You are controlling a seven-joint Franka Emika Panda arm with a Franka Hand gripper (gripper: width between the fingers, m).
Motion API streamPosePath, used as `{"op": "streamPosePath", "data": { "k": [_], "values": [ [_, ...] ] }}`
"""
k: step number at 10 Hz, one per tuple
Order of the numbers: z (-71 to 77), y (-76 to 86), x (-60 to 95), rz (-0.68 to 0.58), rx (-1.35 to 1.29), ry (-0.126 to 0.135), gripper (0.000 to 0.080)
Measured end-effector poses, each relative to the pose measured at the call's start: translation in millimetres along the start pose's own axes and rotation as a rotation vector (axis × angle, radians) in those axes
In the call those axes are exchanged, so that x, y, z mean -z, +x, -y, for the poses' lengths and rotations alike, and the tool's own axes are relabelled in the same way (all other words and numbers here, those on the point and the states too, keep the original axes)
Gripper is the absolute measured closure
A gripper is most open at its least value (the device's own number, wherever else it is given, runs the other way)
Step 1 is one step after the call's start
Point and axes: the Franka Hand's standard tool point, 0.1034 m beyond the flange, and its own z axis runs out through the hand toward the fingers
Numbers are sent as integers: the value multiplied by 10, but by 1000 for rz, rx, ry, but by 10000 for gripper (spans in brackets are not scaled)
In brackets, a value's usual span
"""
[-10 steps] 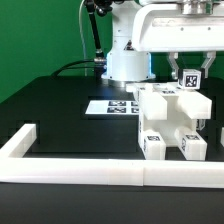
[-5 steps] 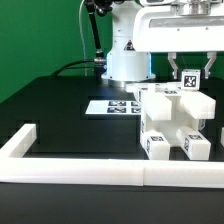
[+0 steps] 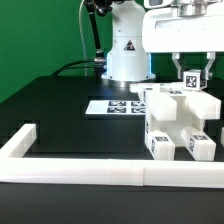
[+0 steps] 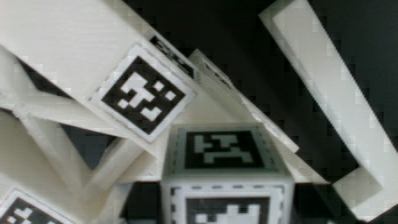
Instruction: Assemble chair
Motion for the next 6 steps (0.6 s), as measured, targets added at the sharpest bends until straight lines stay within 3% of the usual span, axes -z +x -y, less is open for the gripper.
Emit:
{"op": "streamPosePath", "data": {
  "k": [1, 2, 3, 6],
  "values": [
    [-1, 0, -1, 0, 20, 0, 325],
    [-1, -1, -1, 0, 49, 0, 325],
    [1, -8, 1, 6, 90, -5, 193],
    [22, -31, 0, 3, 439, -9, 152]
  ]
}}
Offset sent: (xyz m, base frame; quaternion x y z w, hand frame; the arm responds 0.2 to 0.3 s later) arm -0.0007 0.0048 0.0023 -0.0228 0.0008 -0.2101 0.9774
